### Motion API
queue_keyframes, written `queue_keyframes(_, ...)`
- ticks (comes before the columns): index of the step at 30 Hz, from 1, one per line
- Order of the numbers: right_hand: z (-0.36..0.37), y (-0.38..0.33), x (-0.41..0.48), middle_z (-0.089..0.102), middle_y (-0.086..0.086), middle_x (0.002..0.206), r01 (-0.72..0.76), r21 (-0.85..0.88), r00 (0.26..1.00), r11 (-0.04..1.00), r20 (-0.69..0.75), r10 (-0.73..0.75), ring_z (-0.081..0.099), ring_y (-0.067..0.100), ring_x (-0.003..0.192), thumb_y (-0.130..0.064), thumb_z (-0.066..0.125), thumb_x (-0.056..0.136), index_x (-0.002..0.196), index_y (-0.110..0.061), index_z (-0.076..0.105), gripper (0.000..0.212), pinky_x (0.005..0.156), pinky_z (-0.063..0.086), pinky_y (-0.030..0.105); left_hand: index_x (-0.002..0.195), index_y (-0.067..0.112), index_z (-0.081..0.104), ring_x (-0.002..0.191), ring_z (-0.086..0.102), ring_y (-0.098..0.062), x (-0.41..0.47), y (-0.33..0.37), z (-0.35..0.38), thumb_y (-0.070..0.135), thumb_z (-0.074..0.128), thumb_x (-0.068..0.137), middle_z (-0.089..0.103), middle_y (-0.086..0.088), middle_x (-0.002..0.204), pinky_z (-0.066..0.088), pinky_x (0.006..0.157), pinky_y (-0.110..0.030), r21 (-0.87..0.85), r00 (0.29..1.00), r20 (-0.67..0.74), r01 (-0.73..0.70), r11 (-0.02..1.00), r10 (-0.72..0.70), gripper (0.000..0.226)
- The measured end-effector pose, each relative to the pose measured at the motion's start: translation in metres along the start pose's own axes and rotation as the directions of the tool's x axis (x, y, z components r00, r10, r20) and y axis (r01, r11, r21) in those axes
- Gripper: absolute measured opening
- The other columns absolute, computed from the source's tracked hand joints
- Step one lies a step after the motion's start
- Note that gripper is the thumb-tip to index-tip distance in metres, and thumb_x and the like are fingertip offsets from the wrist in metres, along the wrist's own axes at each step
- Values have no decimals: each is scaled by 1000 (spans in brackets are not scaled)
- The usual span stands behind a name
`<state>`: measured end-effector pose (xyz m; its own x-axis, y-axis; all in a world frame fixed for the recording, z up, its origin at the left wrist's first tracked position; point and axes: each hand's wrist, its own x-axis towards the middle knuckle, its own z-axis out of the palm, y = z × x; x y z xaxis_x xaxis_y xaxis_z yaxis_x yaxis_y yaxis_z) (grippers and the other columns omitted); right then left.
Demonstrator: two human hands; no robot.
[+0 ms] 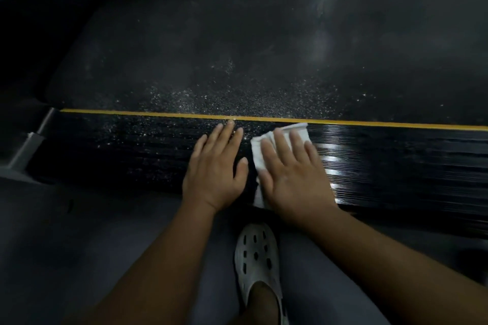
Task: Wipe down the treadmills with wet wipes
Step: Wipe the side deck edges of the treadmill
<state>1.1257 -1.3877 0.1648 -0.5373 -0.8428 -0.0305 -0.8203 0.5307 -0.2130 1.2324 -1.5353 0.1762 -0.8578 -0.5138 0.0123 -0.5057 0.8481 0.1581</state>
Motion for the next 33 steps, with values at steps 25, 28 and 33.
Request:
queue_keyframes(25,-11,49,-35,42,14,156,217,-94,976,972,43,-214,37,35,145,-47,27,103,151,-10,43,63,115,25,47,158,19,32,155,16,-17,-1,1,3,48,25,94,23,-1,167,12,126,-42,-2,1000,-12,-6,1000,6,71)
queue_keyframes(28,-20,70,-14,30,14,162,-76,-86,997,993,-5,76,26,37,149,-49,16,101,156,-11,34,69,117,22,50,159,20,29,155,13,-16,-2,-1,4,49,22,95,20,0,168,10,126,-42,-2,1000,-9,-1,1000,1,71)
queue_keyframes(33,-14,27,-7,24,12,165,121,-57,991,991,66,-117,22,35,151,-50,14,102,158,-14,28,69,120,22,51,158,19,33,155,17,-17,-1,-1,3,49,25,94,23,-1,167,12,125,-42,7,1000,-18,-6,1000,6,71)
